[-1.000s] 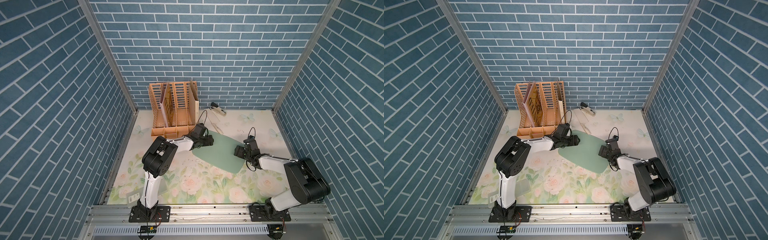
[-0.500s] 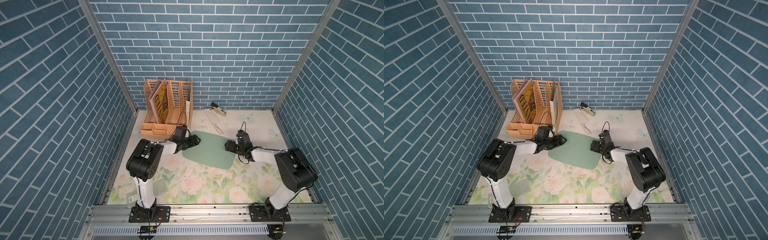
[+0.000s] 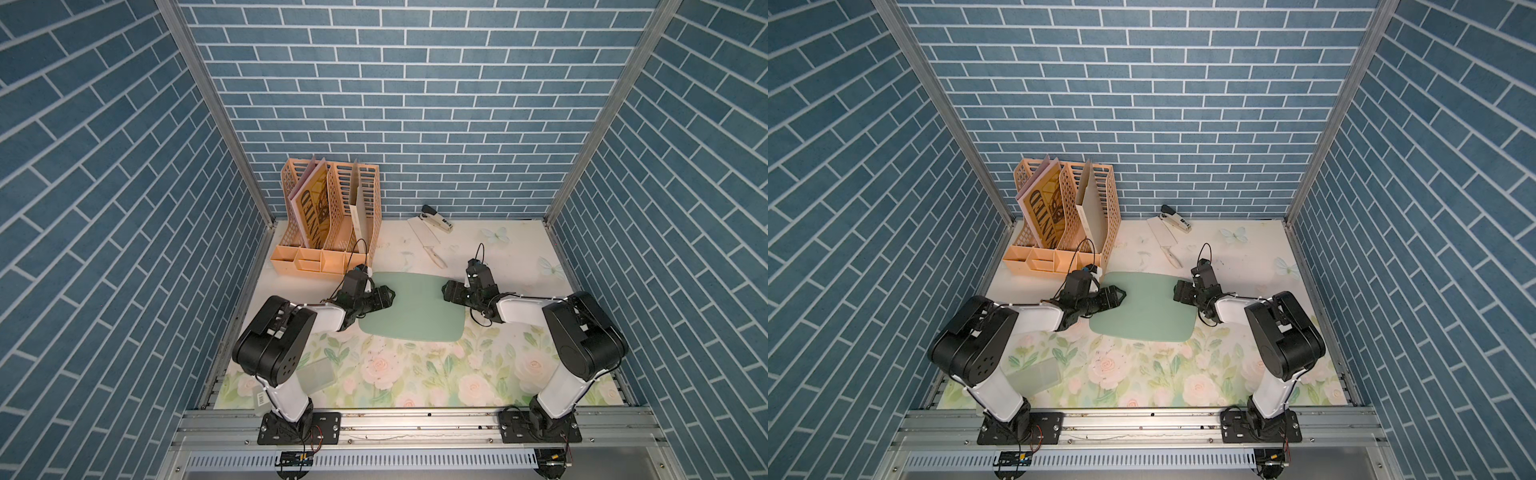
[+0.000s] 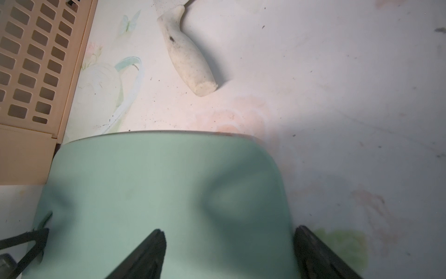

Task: Align the knife with the edge of the cutting board
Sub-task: Adjust the distractor at the corner of the board.

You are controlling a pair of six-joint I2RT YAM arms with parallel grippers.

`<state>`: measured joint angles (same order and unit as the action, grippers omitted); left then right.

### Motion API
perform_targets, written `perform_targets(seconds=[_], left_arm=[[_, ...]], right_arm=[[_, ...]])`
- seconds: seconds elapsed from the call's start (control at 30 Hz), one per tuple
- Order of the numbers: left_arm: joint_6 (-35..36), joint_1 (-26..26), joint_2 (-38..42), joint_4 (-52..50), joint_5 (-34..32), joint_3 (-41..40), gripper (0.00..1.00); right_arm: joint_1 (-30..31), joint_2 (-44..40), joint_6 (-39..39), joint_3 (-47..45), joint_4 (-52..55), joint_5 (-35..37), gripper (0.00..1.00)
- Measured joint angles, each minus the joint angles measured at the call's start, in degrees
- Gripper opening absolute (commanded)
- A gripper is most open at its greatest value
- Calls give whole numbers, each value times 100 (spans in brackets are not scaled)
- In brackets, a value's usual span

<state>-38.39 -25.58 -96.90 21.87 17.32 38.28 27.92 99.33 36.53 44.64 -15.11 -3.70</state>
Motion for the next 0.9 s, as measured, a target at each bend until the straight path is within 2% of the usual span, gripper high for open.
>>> perform_targets(seconds=[0.17,0.4,0.9], left_arm=[[-160,-227,365,-66,-157,-337,82],[-188,-280,387,-363,-262,-210,82],[-138,-85,334,-964,-299,118,82]], right_arm=[[2,-125,-39,-201,-87,-46,86],[26,-173,-46,-236,-85,-81,86],[173,-76,-35,96,356,-57,86]])
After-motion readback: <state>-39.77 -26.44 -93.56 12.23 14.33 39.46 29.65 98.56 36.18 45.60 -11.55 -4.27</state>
